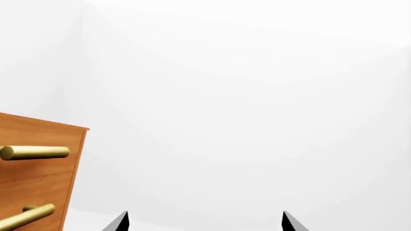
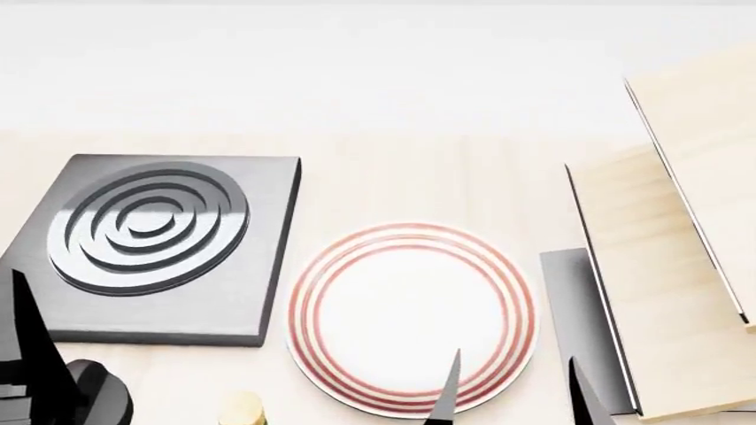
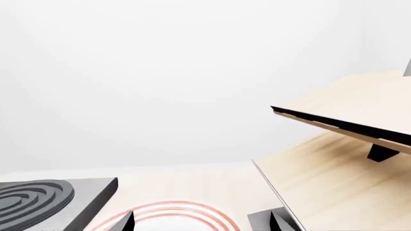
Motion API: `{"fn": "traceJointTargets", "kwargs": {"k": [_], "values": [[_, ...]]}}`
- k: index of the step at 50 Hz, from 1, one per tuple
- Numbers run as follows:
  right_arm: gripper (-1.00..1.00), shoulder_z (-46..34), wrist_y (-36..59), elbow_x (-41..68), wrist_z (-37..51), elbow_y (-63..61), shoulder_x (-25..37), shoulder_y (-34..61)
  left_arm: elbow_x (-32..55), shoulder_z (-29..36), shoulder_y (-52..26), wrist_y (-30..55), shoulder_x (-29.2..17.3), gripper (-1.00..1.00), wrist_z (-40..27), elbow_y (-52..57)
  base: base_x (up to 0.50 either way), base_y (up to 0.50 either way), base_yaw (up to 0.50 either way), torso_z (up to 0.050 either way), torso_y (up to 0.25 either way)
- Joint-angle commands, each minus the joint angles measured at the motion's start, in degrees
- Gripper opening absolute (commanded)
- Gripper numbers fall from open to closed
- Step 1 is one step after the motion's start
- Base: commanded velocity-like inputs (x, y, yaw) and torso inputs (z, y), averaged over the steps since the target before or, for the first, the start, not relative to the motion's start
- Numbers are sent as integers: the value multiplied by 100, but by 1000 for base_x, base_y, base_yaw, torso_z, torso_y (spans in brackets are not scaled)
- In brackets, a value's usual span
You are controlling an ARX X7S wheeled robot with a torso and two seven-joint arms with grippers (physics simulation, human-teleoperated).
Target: Pick up the akita bowl and put it on the plate.
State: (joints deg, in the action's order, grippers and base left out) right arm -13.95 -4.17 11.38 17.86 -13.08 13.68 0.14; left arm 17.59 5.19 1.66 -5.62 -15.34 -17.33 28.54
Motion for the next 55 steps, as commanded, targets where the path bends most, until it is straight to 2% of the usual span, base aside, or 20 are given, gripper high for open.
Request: {"fn": "traceJointTargets", "kwargs": {"k": [1,34,55], "values": [[100,-29,-13,17,29,24,21,9,-4,29,6,-19,-24,100,-25,-1,117,0,0,0,0],[100,-87,-181,15,103,113,84,33,-118,-115,209,60,-247,100,-252,277,27,0,0,0,0],[100,-53,-297,109,128,331,119,64,-293,-1067,588,867,-808,100,-913,999,0,0,0,0,0]]}}
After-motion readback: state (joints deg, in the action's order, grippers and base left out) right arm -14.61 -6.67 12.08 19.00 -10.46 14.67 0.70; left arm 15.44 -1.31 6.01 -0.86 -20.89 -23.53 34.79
